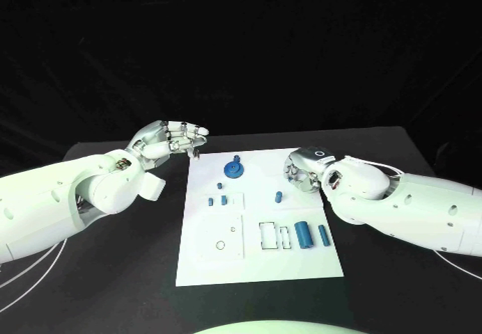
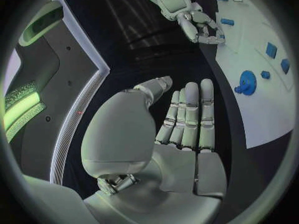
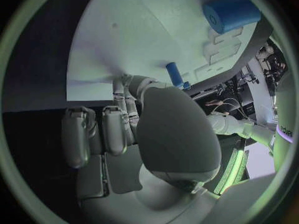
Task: Assemble the parts on the task board
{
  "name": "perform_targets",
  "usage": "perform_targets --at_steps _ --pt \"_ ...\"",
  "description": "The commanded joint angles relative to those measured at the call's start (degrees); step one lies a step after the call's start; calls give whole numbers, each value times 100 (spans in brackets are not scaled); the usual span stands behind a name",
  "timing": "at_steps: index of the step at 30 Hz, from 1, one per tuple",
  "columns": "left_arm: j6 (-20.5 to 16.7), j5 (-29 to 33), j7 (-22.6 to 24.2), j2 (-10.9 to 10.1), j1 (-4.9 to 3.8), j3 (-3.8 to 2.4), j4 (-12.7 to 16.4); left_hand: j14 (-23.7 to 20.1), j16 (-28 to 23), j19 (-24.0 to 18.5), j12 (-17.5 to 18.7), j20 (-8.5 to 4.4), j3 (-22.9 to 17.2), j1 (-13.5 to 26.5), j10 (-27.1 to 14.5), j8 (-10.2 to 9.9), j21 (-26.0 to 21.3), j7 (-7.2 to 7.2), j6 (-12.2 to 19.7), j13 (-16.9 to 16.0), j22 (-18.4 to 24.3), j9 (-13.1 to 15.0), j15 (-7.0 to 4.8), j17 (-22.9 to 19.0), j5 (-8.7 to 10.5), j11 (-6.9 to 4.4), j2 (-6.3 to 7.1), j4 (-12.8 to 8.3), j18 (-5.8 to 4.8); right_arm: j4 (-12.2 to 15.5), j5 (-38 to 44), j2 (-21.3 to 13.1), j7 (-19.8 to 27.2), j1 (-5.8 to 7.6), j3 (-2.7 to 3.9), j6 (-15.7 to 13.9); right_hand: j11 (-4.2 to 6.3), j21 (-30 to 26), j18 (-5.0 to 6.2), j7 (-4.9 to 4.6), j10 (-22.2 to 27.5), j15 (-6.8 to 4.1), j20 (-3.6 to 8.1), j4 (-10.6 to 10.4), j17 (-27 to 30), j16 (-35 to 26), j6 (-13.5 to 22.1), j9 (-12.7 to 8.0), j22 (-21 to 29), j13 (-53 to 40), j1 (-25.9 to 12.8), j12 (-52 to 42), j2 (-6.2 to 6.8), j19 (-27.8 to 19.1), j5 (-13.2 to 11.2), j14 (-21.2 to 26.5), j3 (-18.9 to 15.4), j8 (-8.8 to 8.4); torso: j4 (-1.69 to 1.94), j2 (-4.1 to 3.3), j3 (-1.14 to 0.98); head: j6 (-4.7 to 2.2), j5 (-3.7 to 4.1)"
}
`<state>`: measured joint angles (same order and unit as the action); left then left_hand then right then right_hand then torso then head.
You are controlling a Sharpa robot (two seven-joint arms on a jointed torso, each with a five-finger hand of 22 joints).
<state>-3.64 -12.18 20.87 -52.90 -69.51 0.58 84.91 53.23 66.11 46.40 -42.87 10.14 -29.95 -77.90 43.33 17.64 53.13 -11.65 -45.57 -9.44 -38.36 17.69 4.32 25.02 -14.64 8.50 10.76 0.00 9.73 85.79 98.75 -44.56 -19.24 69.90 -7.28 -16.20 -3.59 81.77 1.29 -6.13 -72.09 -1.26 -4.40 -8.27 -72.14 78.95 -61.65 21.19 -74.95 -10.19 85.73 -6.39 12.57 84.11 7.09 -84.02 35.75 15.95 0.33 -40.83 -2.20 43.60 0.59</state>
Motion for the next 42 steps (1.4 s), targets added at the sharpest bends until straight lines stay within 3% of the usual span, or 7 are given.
perform_targets --at_steps 1,6,22,35,42 --pt "-16 5 22 8 -3 -7 21 -21 -26 32 24 -13 18 -10 34 -16 -39 -77 27 9 7 -5 21 -6 30 14 -57 3 86 -31 202 32 -160 -81 -52 283 120 39 36 -5 -198 -34 31 97 19 -14 -43 27 -1168 1 0 30 -107 323 -35 -284 49 22 8 -2 -2 9 0" --pt "-154 7 80 5 -3 -8 7 -3 -43 100 85 6 80 -67 -125 -98 -85 -153 273 62 53 -53 63 -26 25 81 -47 -20 79 -39 270 35 -197 -96 -54 132 120 41 36 -6 -250 -36 26 191 34 -17 -57 62 -1174 6 -79 70 -84 325 12 -282 128 34 0 3 -3 23 -2" --pt "-200 20 105 4 -3 -9 -11 -16 -52 103 91 24 114 -79 -205 -74 -111 -180 336 75 72 -51 86 -35 19 109 -52 -22 77 170 269 -92 -177 -108 -50 -322 127 47 35 -1 -301 -43 26 269 50 -19 -79 101 -1182 11 -194 112 -52 328 74 -280 184 49 -5 3 -3 0 3" --pt "-192 20 96 8 -3 -9 -34 -20 -55 104 95 29 118 -87 -233 -63 -117 -186 350 80 77 -49 91 -37 14 115 -59 -25 77 335 240 -229 -204 -68 -2 -731 129 61 32 1 -312 -45 27 279 49 -17 -85 109 -1188 11 -219 119 -46 332 82 -280 191 53 0 3 -3 -24 9" --pt "-188 19 89 4 -3 -9 -38 -22 -56 104 98 30 119 -92 -244 -59 -120 -188 354 82 79 -48 93 -38 11 117 -61 -27 78 569 181 -369 -207 -43 27 -830 137 88 27 8 -336 -51 33 304 40 -7 -98 128 -1202 13 -274 139 -49 342 29 -282 208 61 -5 1 -4 -32 0"
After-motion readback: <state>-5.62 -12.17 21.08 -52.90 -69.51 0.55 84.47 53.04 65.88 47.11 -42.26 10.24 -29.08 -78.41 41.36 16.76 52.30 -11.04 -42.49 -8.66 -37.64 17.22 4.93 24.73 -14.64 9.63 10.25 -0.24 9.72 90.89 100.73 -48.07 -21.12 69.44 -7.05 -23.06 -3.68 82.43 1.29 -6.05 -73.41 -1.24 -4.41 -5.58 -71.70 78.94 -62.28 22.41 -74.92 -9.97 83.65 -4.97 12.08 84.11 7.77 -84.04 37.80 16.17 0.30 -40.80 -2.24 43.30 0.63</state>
